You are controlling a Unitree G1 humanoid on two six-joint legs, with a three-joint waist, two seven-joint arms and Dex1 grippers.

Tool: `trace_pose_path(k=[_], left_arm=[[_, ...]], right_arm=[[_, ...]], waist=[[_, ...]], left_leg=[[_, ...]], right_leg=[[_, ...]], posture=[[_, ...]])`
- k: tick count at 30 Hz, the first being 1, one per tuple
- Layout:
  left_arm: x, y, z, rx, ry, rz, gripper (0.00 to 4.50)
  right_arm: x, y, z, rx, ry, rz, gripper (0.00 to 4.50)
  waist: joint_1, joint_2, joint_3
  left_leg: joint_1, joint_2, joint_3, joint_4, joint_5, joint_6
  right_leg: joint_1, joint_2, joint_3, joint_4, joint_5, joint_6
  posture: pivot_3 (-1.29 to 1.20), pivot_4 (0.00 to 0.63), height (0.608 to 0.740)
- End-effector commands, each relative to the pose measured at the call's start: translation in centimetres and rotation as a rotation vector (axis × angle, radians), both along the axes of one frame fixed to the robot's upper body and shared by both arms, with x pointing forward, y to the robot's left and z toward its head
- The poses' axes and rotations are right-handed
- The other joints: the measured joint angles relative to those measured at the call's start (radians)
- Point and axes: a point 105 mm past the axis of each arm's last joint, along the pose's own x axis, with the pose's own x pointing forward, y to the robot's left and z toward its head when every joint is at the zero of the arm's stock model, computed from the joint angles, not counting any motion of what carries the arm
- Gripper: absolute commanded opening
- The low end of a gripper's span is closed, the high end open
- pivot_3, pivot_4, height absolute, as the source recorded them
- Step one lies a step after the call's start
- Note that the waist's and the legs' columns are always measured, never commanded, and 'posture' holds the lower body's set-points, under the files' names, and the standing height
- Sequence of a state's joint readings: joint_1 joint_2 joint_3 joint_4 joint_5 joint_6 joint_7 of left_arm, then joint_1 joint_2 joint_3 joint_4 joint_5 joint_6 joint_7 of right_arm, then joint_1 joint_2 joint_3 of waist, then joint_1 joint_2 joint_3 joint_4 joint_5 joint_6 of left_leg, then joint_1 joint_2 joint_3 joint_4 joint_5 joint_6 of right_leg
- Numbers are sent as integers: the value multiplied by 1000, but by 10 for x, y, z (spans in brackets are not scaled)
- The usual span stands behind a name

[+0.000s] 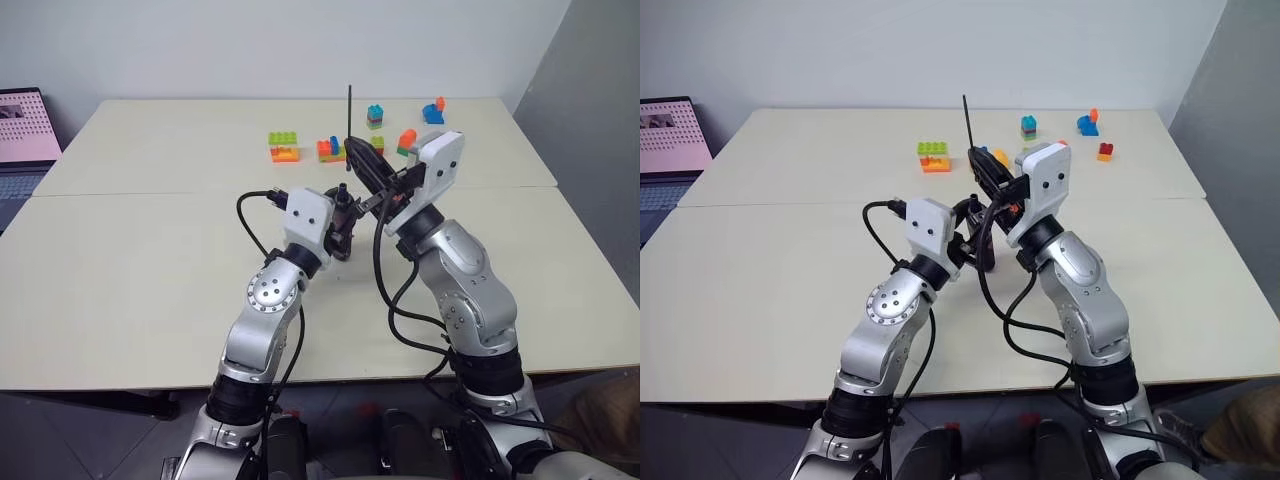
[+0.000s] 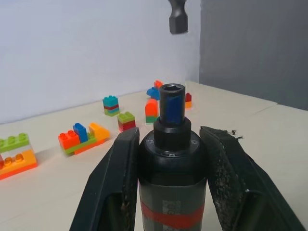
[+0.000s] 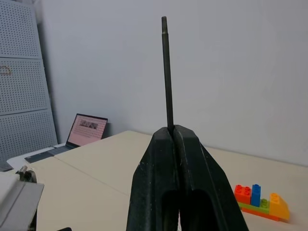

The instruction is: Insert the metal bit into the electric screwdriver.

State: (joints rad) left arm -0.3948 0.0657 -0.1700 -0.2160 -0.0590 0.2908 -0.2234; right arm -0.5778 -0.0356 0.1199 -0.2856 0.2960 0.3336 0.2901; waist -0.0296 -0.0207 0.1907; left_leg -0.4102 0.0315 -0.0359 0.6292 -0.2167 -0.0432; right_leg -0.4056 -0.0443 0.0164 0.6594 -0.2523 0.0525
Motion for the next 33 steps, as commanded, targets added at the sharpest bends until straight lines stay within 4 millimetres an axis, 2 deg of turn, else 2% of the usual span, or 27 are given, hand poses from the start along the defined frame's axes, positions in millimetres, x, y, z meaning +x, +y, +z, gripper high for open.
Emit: trace_pose_path(k=[1, 22, 33], left_arm=[[-5, -5, 20, -24, -89, -5, 1616], [-5, -3, 18, -25, -80, 1, 1616], [-4, -2, 19, -26, -78, -8, 1616]], right_arm=[[-6, 1, 15, 36, -61, 25, 0], [-9, 4, -6, 23, -5, 55, 0], [-7, 1, -4, 29, -14, 56, 0]], waist=[[0, 0, 0], [0, 0, 0], [0, 0, 0]], left_leg=[[0, 0, 0, 0, 0, 0], [0, 0, 0, 0, 0, 0], [0, 0, 0, 0, 0, 0]], right_leg=[[0, 0, 0, 0, 0, 0], [0, 0, 0, 0, 0, 0], [0, 0, 0, 0, 0, 0]], posture=[[0, 150, 740], [0, 150, 740], [0, 150, 740]])
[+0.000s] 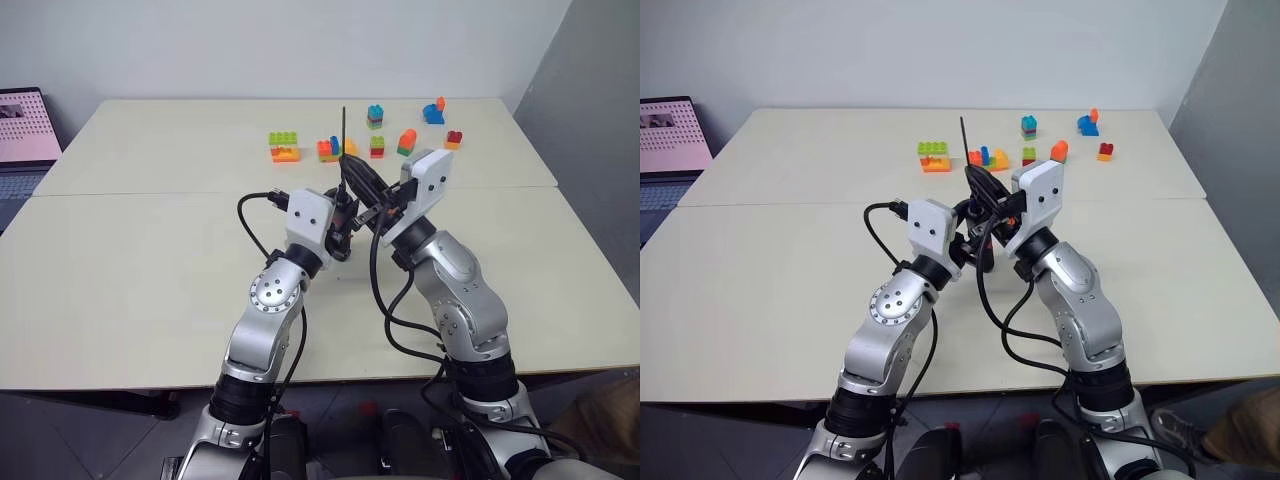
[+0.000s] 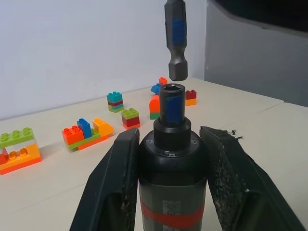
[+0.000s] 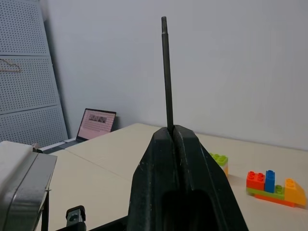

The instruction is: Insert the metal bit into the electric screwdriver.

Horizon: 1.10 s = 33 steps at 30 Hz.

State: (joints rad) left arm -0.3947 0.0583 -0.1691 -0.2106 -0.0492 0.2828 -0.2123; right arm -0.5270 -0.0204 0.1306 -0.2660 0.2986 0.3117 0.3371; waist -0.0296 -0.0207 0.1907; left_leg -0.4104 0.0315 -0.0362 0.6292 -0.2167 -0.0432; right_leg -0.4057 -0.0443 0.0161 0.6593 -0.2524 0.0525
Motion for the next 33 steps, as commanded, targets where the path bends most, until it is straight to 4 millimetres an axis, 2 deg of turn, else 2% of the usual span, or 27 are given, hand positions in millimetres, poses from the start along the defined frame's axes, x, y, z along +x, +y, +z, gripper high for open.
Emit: trace_pose_path(k=[1, 6, 18, 25, 26, 33], left_arm=[[-6, -3, 20, -20, -75, -33, 1616], [-15, -4, 30, 4, -84, -190, 1616], [-17, 5, 42, 150, 1, -555, 1616], [-26, 1, 34, 207, 81, -745, 1616], [-27, 1, 33, 212, 84, -757, 1616], [-30, -2, 28, 220, 90, -792, 1616]], right_arm=[[-5, -4, 14, 33, -55, 13, 0], [-12, -16, 30, 25, -101, 55, 0], [-23, -41, 45, -69, -57, 230, 0], [-35, -45, 47, -125, -45, 398, 0], [-37, -45, 48, -91, -31, 434, 0], [-41, -46, 37, -143, -44, 526, 0]], waist=[[0, 0, 0], [0, 0, 0], [0, 0, 0], [-1, 0, 0], [-1, 0, 0], [0, 0, 0]], left_leg=[[0, 0, 0, 0, 0, 0], [0, 0, 0, 0, 0, 0], [-1, 0, -1, 0, 0, 0], [-2, 0, -1, 0, 0, 0], [-2, 0, -1, 0, 0, 0], [-3, 0, -1, 0, 0, 0]], right_leg=[[0, 0, 0, 0, 0, 0], [0, 0, 0, 0, 0, 0], [0, 0, -1, -1, 0, 0], [-1, 0, -1, -1, 0, 0], [-1, 0, -1, -1, 0, 0], [-1, 0, -1, -1, 0, 0]], posture=[[0, 150, 740], [0, 150, 740], [0, 150, 740], [0, 150, 740], [0, 150, 740], [0, 150, 740]])
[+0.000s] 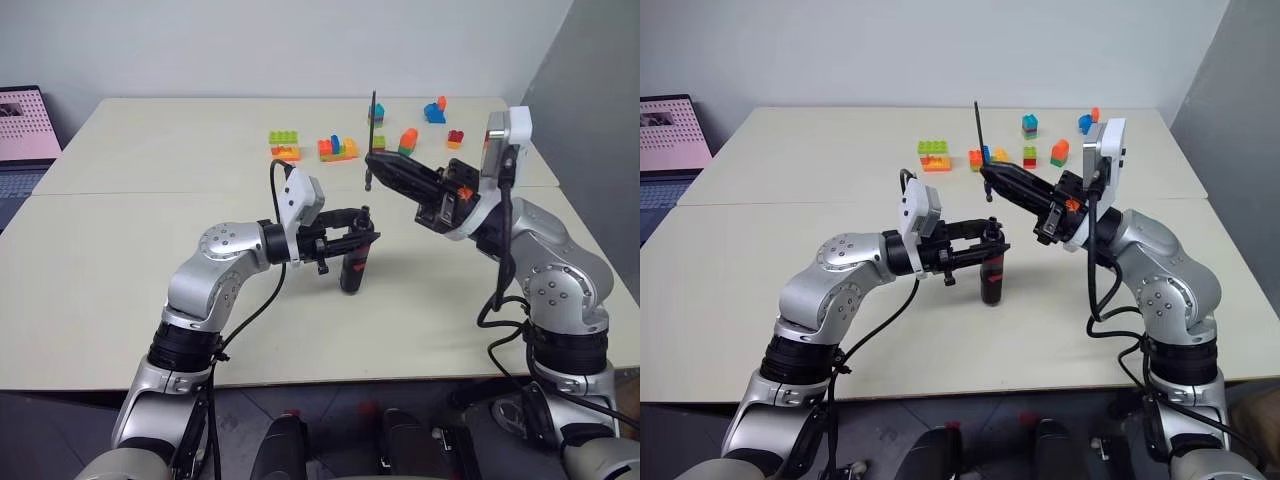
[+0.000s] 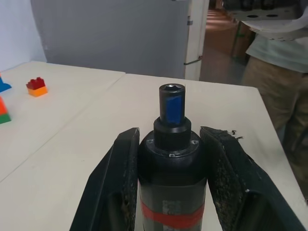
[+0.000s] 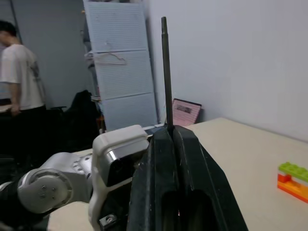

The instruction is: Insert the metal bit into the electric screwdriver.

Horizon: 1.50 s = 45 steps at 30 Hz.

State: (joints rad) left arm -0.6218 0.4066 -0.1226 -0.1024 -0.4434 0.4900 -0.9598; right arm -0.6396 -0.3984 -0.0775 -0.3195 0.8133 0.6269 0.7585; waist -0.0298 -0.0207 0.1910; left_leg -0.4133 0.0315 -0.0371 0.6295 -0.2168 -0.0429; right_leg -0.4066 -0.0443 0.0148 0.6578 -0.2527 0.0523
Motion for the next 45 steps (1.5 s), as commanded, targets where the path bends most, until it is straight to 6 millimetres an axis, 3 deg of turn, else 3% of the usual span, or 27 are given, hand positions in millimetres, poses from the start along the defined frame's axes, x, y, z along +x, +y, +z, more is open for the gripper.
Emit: trace_pose_path(k=[1, 27, 45], left_arm=[[-6, -4, 12, -26, -56, -44, 1616], [-20, 1, -13, 20, -78, -61, 1616], [-20, 7, -17, 31, -60, -33, 1615]], right_arm=[[-7, 0, 3, -7, -64, 66, 0], [4, -1, -24, 1, -36, 214, 0], [0, 3, -37, -23, -19, 244, 0]], waist=[[0, 0, 0], [0, 0, 0], [0, 0, 0]], left_leg=[[0, 0, 0, 0, 0, 0], [0, 0, 0, 0, 0, 0], [2, 0, 0, 1, 0, 0]], right_leg=[[0, 0, 0, 0, 0, 0], [0, 0, 0, 1, 0, -1], [0, 0, 0, 2, 0, 0]], posture=[[0, 150, 740], [0, 150, 740], [0, 150, 740]])
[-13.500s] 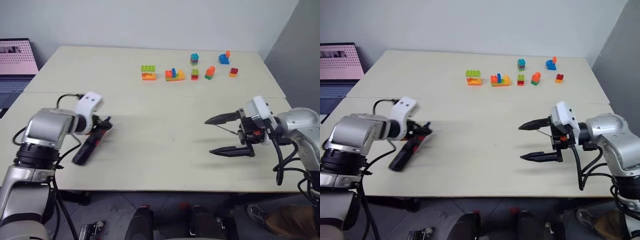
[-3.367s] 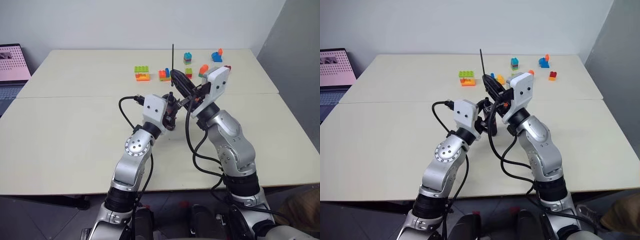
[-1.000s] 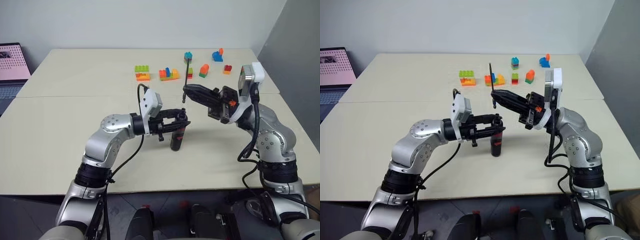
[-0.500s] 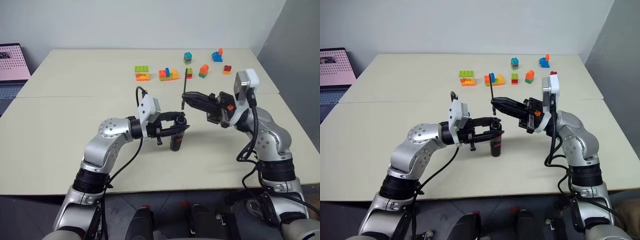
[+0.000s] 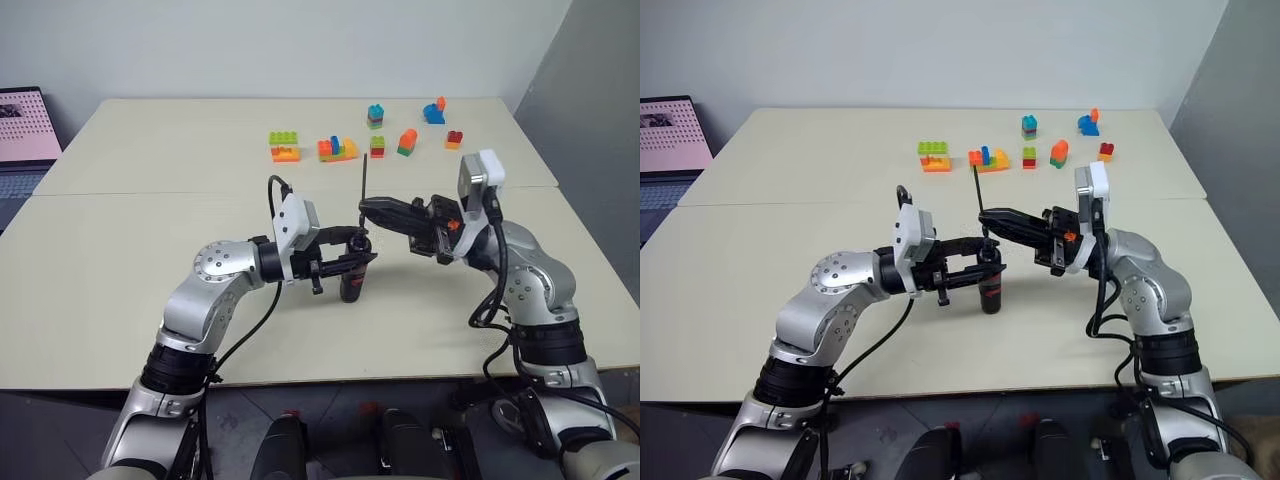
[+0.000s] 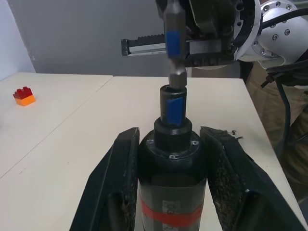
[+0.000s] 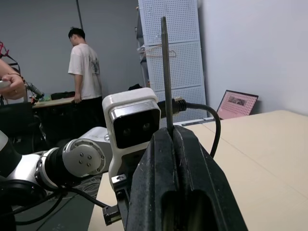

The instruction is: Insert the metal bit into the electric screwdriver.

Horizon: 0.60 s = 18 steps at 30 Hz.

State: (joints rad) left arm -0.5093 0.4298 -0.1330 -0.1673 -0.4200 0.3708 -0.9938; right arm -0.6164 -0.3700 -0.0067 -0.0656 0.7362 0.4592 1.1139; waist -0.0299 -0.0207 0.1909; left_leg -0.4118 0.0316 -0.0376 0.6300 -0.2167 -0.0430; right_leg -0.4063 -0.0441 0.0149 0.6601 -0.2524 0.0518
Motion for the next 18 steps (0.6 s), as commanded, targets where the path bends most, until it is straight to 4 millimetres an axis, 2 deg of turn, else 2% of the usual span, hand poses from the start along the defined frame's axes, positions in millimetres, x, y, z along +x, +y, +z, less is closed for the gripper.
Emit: trace_pose_path(k=[1, 18], left_arm=[[-2, 1, -3, 20, 8, -6, 1615], [-6, 2, -5, 35, 23, -23, 1613]], right_arm=[[-6, 1, 5, 9, -43, 17, 0], [-4, 3, -9, -135, -98, 81, 0]], waist=[[0, 0, 0], [0, 0, 0]], left_leg=[[0, 0, 0, 0, 0, 0], [3, 0, 0, 0, 0, 0]], right_leg=[[0, 0, 0, 0, 0, 0], [2, 0, 1, 1, 0, 0]], posture=[[0, 150, 740], [0, 150, 740]])
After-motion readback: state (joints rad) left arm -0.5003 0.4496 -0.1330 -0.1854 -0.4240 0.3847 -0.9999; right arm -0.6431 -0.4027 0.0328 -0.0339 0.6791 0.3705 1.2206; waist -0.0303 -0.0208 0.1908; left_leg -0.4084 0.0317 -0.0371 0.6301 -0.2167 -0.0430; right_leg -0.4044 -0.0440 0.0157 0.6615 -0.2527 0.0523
